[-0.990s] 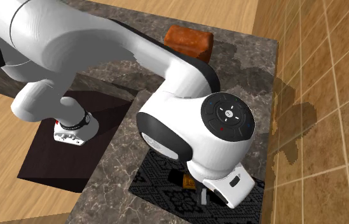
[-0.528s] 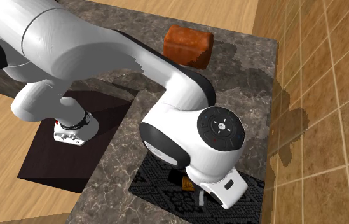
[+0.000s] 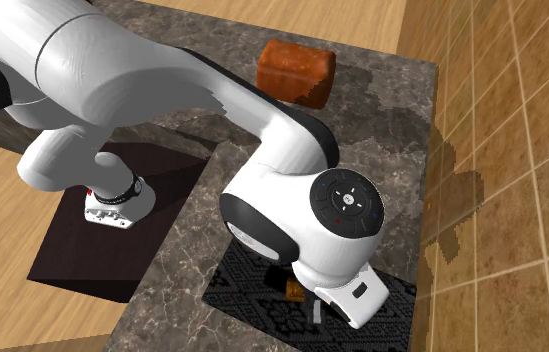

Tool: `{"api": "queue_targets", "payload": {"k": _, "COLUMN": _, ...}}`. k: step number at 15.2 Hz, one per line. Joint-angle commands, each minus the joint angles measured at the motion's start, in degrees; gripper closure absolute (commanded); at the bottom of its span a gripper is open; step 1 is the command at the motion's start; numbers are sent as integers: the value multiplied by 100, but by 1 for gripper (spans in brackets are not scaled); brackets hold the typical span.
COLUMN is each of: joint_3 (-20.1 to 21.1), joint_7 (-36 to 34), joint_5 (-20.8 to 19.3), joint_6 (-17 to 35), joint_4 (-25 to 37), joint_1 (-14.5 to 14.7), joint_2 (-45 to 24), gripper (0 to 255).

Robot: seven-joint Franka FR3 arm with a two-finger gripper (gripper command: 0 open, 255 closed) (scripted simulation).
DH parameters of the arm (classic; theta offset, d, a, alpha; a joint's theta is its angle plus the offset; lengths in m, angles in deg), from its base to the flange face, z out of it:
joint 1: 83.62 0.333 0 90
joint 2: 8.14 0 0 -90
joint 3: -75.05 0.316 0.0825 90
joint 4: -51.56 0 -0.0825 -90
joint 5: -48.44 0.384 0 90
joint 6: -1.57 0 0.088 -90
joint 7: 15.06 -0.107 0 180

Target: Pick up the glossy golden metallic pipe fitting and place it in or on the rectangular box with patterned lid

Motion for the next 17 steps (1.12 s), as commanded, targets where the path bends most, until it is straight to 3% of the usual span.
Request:
{"api": "queue_targets", "payload": {"k": 1, "joint_3": 0, "joint_7": 0, "joint_5": 0, "joint_6": 0, "joint_4": 0, "joint_1": 0, "joint_2": 0, "gripper": 0}}
{"api": "queue_targets", "payload": {"k": 5, "joint_3": 0, "joint_7": 0, "joint_5": 0, "joint_6": 0, "joint_4": 0, "joint_1": 0, "joint_2": 0, "gripper": 0}}
{"api": "queue_targets", "payload": {"k": 9, "joint_3": 2, "joint_7": -24, "joint_5": -38, "joint_6": -676, "joint_4": 511, "joint_1": 25, "joint_2": 169, "gripper": 0}}
{"api": "queue_targets", "payload": {"k": 17, "joint_3": 2, "joint_7": -24, "joint_5": -38, "joint_6": -676, "joint_4": 511, "joint_1": 25, "joint_2": 169, "gripper": 0}}
